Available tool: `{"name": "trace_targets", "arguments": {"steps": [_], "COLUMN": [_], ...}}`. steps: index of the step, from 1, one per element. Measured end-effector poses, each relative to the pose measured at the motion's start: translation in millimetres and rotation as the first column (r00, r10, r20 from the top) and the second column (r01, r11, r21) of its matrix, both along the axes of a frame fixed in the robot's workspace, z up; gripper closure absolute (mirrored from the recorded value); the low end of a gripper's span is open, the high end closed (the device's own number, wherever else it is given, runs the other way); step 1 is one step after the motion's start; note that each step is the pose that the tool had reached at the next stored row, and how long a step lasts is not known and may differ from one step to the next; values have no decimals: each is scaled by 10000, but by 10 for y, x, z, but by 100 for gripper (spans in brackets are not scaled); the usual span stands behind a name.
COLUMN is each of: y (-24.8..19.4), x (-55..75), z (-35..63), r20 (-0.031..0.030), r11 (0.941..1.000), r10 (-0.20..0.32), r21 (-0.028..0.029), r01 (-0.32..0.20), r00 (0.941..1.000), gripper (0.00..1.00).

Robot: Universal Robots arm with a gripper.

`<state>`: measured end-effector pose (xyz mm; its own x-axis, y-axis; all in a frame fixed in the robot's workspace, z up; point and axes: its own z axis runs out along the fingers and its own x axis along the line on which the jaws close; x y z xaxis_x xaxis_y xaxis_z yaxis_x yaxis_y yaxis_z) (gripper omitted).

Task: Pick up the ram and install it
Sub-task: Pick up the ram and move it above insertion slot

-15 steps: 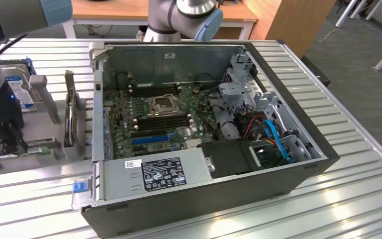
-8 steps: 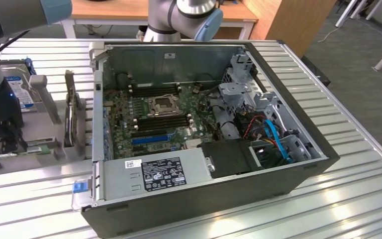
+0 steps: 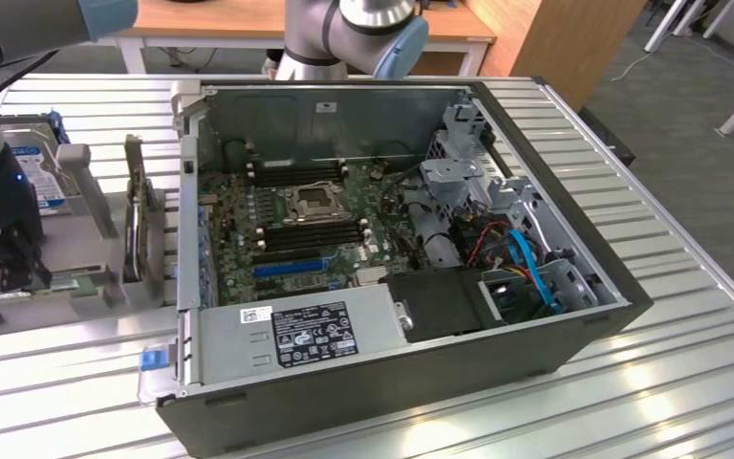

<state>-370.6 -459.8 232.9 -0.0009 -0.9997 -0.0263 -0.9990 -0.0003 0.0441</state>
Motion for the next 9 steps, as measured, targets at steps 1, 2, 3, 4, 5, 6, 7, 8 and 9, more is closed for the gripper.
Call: {"name": "trace_targets", "arguments": {"steps": [1, 2, 3, 4, 5, 6, 7, 8, 9], "y": [0, 0, 0, 0, 0, 0, 0, 0, 0], "x": [1, 2, 2, 3, 4, 5, 6, 7, 8], "z": [7, 14, 21, 28, 35, 42, 49, 57, 65], "r20": [-1, 0, 0, 0, -1, 0, 0, 0, -1], "r11": [10000, 10000, 10000, 10000, 10000, 10000, 10000, 10000, 10000], "r10": [0, 1, 0, 0, 0, 0, 0, 0, 0], "r21": [0, 0, 0, -1, 0, 0, -1, 0, -1], "r01": [0, -1, 0, 0, 0, 0, 0, 0, 0], "r00": [10000, 10000, 10000, 10000, 10000, 10000, 10000, 10000, 10000], "gripper": [89, 89, 89, 89, 89, 89, 89, 89, 89]}}
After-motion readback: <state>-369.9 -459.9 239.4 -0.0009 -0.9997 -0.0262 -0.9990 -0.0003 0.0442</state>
